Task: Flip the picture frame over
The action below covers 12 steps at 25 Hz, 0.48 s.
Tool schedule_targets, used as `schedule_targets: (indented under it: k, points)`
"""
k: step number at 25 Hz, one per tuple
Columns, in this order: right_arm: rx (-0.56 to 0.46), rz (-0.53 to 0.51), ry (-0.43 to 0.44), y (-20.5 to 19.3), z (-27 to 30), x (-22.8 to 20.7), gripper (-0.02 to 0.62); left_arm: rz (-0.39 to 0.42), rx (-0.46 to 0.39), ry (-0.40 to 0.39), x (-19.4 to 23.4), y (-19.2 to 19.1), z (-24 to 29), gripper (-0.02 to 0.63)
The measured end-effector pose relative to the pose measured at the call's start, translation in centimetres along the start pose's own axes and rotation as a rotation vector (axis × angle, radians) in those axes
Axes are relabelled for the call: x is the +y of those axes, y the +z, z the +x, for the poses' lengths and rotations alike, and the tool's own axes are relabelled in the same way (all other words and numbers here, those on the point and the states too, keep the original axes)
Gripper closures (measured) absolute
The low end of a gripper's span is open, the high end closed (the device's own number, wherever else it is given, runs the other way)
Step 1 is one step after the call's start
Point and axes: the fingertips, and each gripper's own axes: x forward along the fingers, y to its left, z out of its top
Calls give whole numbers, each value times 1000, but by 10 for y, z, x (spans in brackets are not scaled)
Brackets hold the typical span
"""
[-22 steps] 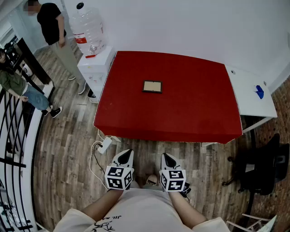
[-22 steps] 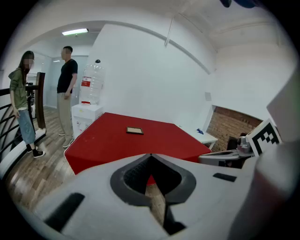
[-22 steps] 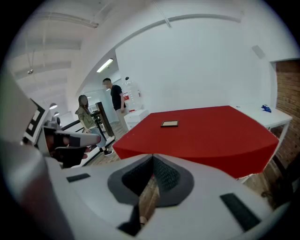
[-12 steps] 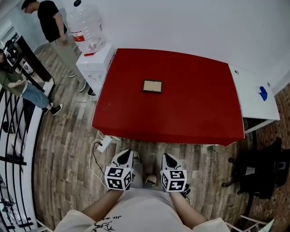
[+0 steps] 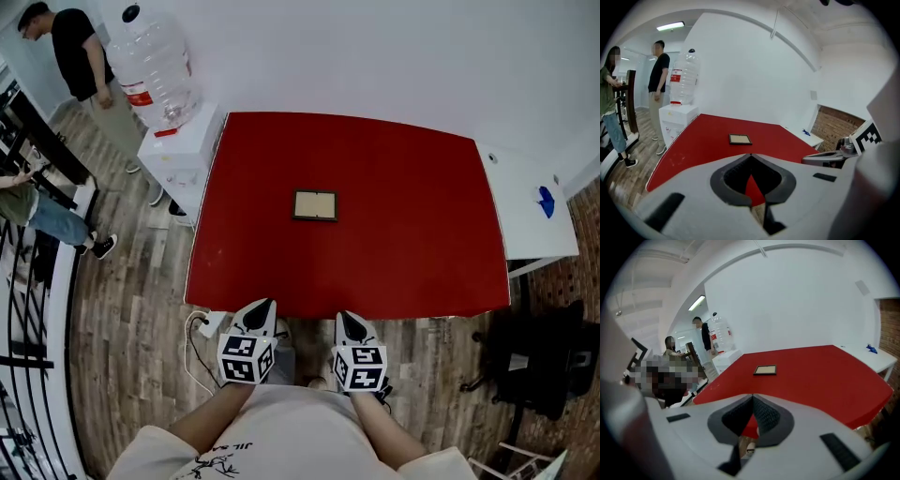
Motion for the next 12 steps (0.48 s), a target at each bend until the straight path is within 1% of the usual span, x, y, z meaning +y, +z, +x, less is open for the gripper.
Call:
schedule_targets:
  k: [5, 8, 12]
  points:
    - [-13, 1, -29, 43, 43, 2, 591, 22, 0, -29, 32, 40, 37, 600]
    - [-24, -1, -41, 62, 61, 3, 591, 30, 9, -53, 41, 53, 53, 600]
    - [-19, 3, -47, 78, 78, -2, 591, 31, 25, -73, 47, 63, 71, 600]
